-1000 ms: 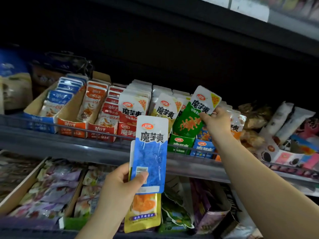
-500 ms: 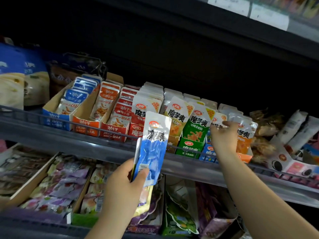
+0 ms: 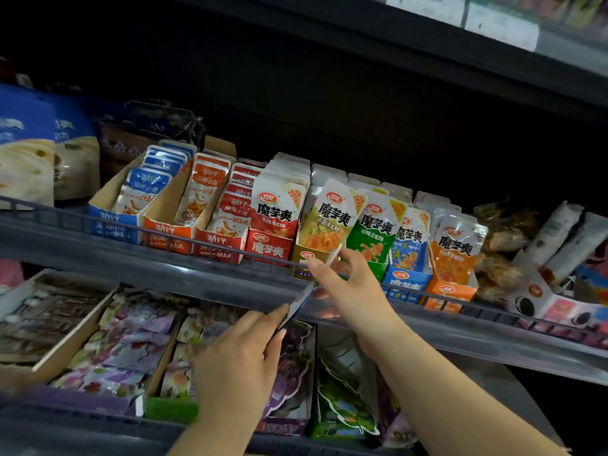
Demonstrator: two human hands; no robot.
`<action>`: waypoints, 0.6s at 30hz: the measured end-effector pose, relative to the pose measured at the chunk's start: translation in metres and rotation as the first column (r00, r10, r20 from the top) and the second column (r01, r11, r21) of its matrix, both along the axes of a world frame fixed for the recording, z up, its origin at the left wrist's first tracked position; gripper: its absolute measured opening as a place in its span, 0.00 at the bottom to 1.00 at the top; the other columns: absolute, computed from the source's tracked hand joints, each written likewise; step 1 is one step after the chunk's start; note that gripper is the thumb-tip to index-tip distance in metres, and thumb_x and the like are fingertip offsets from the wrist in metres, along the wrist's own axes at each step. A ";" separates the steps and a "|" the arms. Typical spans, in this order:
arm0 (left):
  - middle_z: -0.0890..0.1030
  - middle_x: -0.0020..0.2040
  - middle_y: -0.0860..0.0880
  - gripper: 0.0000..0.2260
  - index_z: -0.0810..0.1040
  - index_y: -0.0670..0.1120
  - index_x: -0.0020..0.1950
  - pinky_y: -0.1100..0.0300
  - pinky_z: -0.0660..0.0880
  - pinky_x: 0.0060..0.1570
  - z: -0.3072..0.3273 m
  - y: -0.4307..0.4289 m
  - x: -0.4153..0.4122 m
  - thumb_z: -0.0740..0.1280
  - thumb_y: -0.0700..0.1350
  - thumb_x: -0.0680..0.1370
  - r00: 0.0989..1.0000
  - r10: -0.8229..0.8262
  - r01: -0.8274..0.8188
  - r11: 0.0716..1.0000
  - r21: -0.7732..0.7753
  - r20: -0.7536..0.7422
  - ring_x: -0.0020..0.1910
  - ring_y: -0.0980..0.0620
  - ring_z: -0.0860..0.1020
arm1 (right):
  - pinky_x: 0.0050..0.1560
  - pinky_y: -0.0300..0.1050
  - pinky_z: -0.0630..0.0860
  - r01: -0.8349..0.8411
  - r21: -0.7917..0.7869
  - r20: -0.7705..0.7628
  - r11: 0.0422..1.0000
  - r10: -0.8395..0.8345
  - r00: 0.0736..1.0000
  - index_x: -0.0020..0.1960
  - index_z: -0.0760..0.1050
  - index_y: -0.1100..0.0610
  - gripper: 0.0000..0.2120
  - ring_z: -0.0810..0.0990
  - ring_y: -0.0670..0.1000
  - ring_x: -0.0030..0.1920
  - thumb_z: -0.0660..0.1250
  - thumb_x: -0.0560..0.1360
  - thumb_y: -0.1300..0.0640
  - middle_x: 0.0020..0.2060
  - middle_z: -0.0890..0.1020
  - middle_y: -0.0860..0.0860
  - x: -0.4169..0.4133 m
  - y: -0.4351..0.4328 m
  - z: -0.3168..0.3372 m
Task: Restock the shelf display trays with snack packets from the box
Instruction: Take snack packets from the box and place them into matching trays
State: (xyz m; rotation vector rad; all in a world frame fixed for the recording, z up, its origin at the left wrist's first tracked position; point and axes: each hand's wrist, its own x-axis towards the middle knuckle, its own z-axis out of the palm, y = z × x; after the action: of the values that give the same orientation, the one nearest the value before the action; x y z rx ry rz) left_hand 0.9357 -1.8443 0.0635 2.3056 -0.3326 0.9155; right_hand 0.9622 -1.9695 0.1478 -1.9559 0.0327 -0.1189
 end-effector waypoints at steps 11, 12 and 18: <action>0.83 0.38 0.53 0.21 0.84 0.45 0.44 0.69 0.71 0.26 -0.002 0.002 -0.002 0.81 0.37 0.52 0.994 -0.100 0.100 0.995 0.016 0.033 0.30 0.57 0.79 | 0.37 0.41 0.77 0.134 0.002 0.051 0.991 -0.134 0.990 0.51 0.74 0.59 0.09 0.79 0.52 0.42 0.56 0.78 0.66 0.43 0.80 0.54 0.015 -0.018 -0.005; 0.84 0.39 0.52 0.21 0.84 0.44 0.44 0.69 0.72 0.28 -0.004 0.001 0.000 0.81 0.37 0.52 0.991 -0.123 0.122 0.992 0.022 0.052 0.32 0.57 0.80 | 0.37 0.41 0.76 0.149 0.004 0.058 0.989 -0.149 0.987 0.53 0.75 0.60 0.10 0.79 0.52 0.43 0.57 0.78 0.66 0.43 0.80 0.54 0.016 -0.021 -0.005; 0.84 0.40 0.51 0.08 0.84 0.44 0.45 0.68 0.73 0.41 -0.010 0.001 0.005 0.70 0.45 0.68 0.980 -0.145 0.148 0.989 -0.011 0.135 0.39 0.58 0.79 | 0.51 0.54 0.78 0.236 0.123 0.026 0.964 -0.241 0.970 0.50 0.73 0.57 0.07 0.81 0.56 0.46 0.58 0.78 0.66 0.46 0.80 0.56 0.025 -0.044 -0.002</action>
State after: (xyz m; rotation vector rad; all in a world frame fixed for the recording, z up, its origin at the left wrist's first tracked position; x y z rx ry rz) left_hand 0.9408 -1.8434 0.0536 2.1730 -0.5399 0.9960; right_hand 0.9877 -2.0130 0.1459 -1.8235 0.2442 -0.3096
